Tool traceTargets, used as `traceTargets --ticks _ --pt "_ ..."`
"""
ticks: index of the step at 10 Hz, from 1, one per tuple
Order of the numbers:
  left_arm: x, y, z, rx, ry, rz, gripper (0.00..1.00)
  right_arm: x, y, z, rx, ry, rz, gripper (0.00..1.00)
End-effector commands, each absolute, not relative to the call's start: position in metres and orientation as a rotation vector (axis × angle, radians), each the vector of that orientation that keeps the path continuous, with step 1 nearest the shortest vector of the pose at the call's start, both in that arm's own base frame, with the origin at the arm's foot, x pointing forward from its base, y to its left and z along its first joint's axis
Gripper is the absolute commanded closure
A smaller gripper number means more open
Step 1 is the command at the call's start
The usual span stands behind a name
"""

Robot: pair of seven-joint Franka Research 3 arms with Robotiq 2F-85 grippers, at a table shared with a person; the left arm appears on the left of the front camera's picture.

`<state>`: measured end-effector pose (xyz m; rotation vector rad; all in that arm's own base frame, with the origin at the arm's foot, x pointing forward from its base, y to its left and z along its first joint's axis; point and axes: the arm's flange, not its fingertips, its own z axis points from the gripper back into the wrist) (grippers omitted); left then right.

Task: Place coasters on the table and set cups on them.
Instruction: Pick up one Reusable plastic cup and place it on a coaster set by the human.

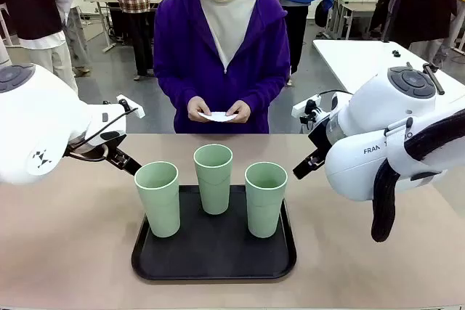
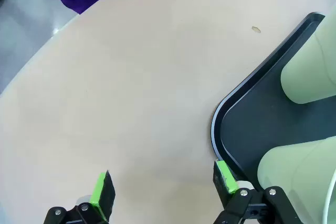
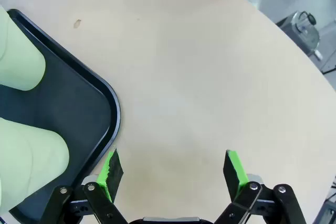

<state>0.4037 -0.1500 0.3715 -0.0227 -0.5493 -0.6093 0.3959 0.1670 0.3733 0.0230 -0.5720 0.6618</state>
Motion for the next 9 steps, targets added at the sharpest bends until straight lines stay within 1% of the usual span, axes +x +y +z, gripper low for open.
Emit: traceTargets --ticks 1,9 --pt "0.4037 -0.15 0.3715 -0.023 -0.549 -0.61 0.0 0.3959 0.167 0.3733 0.023 -0.572 0.662 0.0" --pt "0.4037 -0.15 0.3715 -0.023 -0.549 -0.61 0.0 0.3959 0.167 0.3733 0.023 -0.572 0.662 0.0"
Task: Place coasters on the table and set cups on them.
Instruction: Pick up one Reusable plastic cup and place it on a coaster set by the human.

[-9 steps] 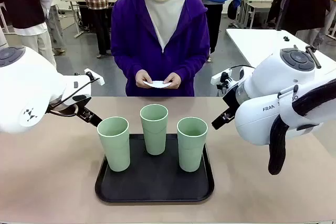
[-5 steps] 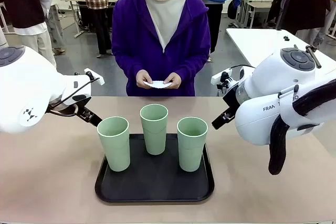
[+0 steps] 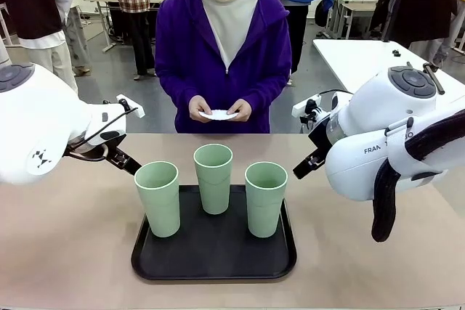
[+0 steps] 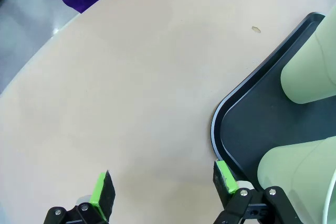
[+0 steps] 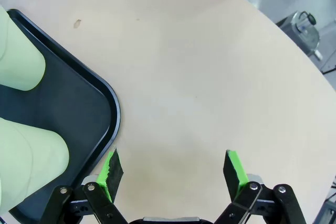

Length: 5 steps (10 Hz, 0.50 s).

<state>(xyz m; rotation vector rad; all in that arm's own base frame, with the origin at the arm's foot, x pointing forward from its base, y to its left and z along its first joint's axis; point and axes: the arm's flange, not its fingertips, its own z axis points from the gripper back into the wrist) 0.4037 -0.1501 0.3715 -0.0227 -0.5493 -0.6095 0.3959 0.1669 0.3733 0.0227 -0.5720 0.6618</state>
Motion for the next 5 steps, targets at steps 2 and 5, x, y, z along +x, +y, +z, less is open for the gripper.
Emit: traceTargets --ticks 2,5 --pt "0.404 -0.15 0.372 -0.023 -0.549 -0.61 0.0 0.396 0.167 0.373 0.023 -0.572 0.662 0.0" --pt "0.395 -0.146 0.386 -0.029 -0.538 -0.647 0.0 0.39 0.16 0.388 0.05 -0.53 0.641 0.0"
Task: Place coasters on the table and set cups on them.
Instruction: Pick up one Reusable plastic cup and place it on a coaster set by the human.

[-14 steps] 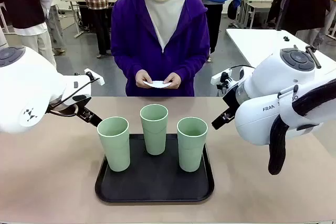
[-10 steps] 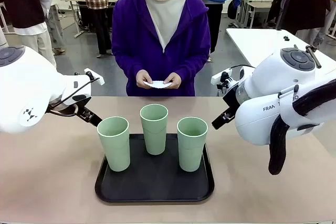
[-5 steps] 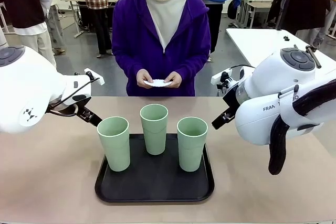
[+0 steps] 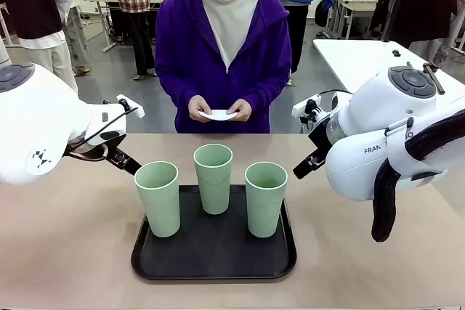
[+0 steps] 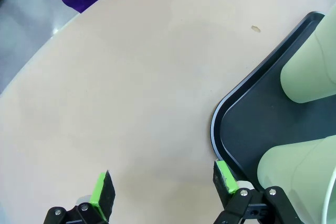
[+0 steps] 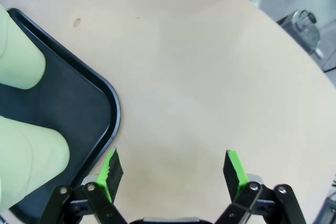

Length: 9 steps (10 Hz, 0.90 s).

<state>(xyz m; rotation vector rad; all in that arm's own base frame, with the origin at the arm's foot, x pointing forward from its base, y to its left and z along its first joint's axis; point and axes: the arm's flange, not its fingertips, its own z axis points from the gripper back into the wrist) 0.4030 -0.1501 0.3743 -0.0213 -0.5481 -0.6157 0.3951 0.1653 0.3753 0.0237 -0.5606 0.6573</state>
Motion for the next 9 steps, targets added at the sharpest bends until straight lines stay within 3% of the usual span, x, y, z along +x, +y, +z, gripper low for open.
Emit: traceTargets --ticks 1,5,7,8,9 --pt "0.375 -0.14 0.409 -0.068 -0.485 -0.645 0.0 0.371 0.151 0.409 0.066 -0.474 0.643 0.0" --pt "0.296 -0.093 0.465 -0.024 -0.312 -0.556 0.0 0.286 0.115 0.472 -0.03 -0.332 0.561 0.0" --pt "0.273 -0.086 0.46 -0.049 -0.25 -0.558 0.0 0.256 0.107 0.473 0.036 -0.272 0.553 0.0" --pt "0.266 -0.086 0.452 -0.096 -0.238 -0.552 0.0 0.249 0.107 0.464 0.097 -0.254 0.572 0.0" --pt "0.31 -0.094 0.49 -0.047 -0.269 -0.56 0.0 0.293 0.112 0.498 -0.001 -0.295 0.567 0.0"
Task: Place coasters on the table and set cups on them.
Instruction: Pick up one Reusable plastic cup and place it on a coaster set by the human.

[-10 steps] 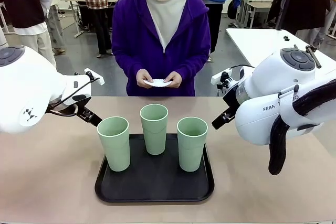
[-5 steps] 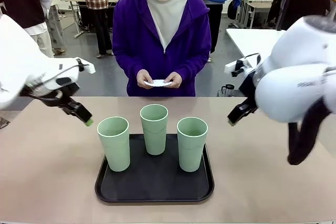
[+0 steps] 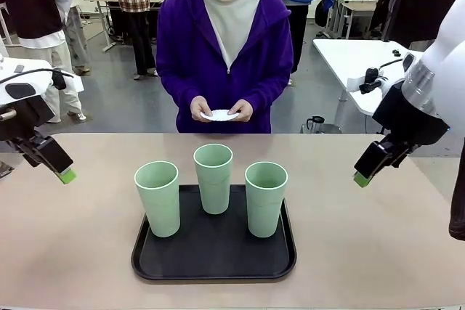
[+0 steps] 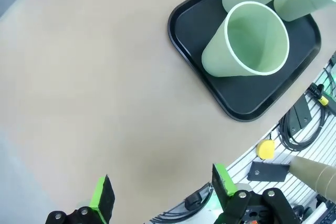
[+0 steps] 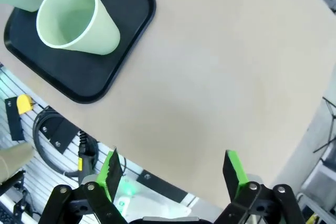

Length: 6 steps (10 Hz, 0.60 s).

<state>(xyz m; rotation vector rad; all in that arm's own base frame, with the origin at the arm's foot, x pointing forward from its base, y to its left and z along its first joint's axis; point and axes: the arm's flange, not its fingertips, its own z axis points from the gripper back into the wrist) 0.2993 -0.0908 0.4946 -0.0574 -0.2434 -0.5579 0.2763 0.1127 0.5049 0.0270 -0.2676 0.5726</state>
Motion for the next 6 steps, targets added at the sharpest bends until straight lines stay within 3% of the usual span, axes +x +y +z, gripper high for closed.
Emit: traceTargets --ticks 1,5,6 --pt "0.31 -0.094 0.49 -0.047 -0.269 -0.56 0.0 0.293 0.112 0.498 -0.001 -0.295 0.567 0.0" --pt "0.306 -0.093 0.492 -0.055 -0.258 -0.558 0.0 0.286 0.112 0.501 0.016 -0.285 0.566 0.0" --pt "0.309 -0.079 0.492 -0.234 -0.281 -0.569 0.0 0.291 0.084 0.491 0.38 -0.22 0.472 0.0"
